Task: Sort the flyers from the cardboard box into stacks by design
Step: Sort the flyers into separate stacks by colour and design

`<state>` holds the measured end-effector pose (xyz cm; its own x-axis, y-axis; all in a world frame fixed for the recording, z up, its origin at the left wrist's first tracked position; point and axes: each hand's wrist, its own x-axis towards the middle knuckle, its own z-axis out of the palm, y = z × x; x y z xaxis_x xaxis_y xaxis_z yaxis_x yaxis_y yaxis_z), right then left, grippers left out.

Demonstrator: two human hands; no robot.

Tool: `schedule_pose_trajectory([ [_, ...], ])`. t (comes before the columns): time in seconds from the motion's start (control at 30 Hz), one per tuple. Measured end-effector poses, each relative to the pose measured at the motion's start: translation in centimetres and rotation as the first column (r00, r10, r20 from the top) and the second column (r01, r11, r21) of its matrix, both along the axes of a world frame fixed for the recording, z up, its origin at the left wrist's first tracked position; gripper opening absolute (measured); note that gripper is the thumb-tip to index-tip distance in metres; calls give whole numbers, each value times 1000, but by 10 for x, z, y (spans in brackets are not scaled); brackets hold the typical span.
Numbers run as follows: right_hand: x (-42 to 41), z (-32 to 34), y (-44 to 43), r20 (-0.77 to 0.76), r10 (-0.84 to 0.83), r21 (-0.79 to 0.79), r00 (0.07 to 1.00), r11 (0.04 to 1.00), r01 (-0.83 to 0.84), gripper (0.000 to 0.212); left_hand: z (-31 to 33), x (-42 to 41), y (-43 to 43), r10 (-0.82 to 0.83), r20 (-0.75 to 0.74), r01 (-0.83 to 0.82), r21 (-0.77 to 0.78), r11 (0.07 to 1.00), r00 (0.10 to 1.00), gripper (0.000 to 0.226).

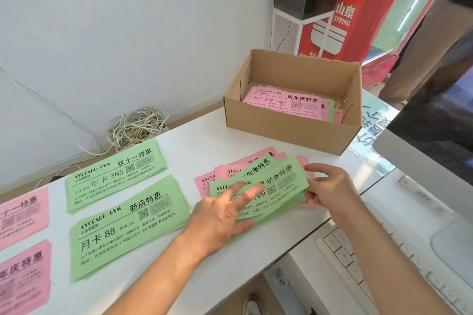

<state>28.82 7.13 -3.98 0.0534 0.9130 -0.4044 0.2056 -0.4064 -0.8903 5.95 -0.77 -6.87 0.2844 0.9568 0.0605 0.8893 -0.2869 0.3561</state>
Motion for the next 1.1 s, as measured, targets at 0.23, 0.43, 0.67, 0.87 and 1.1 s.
schedule_pose_trajectory([
  [0.23,-17,1,4,-222,-135,-51,966,991,127,33,-1,-5,8,39,-40,-42,-80,996,998,71],
  [0.43,-16,5,6,-96,-182,69,979,980,189,30,-4,-11,4,171,210,-185,50,981,963,92],
  [0.67,-8,8,-6,-81,80,-55,994,995,-84,39,6,-13,1,103,175,-107,14,994,979,61],
  [0.87,-21,17,-1,-633,-211,-208,745,973,99,33,0,-7,1,41,61,-43,34,998,997,83],
  [1.1,2,-9,-3,710,433,-88,556,837,-540,85,-2,-16,3,254,400,-300,56,952,880,93],
])
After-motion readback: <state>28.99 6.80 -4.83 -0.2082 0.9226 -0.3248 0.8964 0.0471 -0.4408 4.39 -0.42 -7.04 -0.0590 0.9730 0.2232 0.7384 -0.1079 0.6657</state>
